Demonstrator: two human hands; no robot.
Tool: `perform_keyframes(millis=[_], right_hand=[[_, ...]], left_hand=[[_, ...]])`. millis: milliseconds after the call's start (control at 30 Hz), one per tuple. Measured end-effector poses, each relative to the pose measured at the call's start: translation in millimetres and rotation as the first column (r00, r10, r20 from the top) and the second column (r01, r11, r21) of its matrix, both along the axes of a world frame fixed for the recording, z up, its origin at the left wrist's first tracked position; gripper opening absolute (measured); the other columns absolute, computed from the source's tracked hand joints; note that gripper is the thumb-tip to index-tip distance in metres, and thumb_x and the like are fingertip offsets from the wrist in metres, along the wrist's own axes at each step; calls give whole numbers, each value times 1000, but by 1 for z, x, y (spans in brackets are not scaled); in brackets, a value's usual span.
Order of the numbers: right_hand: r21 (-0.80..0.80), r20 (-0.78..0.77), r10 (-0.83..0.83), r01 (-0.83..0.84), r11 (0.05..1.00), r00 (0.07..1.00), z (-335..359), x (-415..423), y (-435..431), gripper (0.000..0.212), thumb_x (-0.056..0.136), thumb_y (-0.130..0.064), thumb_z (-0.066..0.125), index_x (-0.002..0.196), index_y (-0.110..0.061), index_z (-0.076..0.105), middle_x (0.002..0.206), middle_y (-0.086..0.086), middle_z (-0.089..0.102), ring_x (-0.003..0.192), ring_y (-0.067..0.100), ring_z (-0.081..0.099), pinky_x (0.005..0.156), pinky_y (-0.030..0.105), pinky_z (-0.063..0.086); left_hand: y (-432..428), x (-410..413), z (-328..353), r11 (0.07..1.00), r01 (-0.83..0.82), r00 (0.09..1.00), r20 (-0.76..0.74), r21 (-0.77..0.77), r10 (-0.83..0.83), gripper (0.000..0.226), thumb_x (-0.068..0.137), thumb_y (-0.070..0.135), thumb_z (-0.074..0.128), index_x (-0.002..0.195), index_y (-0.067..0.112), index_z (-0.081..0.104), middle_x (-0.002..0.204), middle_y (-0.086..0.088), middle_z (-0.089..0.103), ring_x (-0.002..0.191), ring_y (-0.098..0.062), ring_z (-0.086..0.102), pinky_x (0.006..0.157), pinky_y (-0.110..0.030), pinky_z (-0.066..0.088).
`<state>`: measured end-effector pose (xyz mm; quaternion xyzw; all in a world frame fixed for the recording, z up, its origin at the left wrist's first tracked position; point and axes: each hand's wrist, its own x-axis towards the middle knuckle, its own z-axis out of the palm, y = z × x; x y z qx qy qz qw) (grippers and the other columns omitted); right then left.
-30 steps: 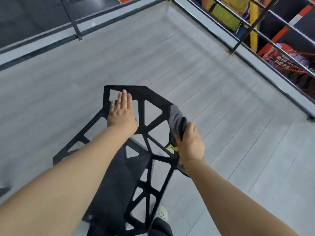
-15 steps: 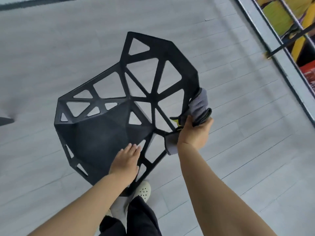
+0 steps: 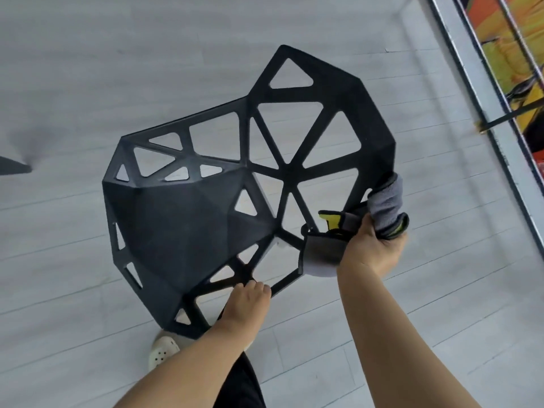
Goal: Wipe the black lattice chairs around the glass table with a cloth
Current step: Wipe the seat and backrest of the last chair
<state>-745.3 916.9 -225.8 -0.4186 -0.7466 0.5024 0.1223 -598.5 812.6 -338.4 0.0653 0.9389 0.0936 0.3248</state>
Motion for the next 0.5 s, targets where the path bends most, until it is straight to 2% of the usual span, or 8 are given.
perform_keyframes(millis=[67,167,333,400,433,500], right_hand=[[-23,-6,19,-19,1000,1000,-3,9,-18,21,83,-29,68,98,-30,54,81,-17,59,77,9,60,72,22,42],[-33,-11,108,-109,994,994,-4,14,-51,19,82,-31,70,84,-34,50,75,-20,58,66,-2,57,68,20,42],[3,25,292,-292,956,956,-3,29,-109,20,84,-32,68,90,-25,50,71,-19,54,63,-4,52,66,19,39],[26,55,376,-378,926,925,-2,41,-130,20,86,-32,66,97,-24,51,72,-19,54,65,0,53,68,20,39],[48,71,425,-429,902,902,-2,48,-140,23,86,-33,65,102,-24,52,76,-18,56,71,8,57,71,25,42],[86,100,519,-527,846,849,-1,64,-158,29,86,-36,64,110,-24,52,86,-10,61,83,18,59,77,34,47]], left_hand=[[-17,9,1,999,-49,999,-1,-19,49,31,89,3,48,120,9,45,115,-6,53,104,-23,51,81,-34,40],[-55,14,6,991,-127,992,6,-47,128,40,87,0,50,125,10,42,120,-5,51,107,-21,52,80,-30,43],[-124,22,14,962,-228,971,34,-150,236,47,82,-7,52,125,9,40,118,-5,53,101,-20,61,73,-29,46],[-152,29,14,946,-275,958,32,-171,285,49,79,-9,52,123,10,41,115,-3,54,98,-20,62,70,-30,46],[-166,34,14,940,-293,953,25,-172,302,50,77,-9,53,122,11,41,113,-3,55,96,-20,63,67,-30,46],[-196,43,14,938,-300,952,-1,-173,305,54,66,-7,68,114,9,50,101,-5,60,80,-20,66,57,-28,45]])
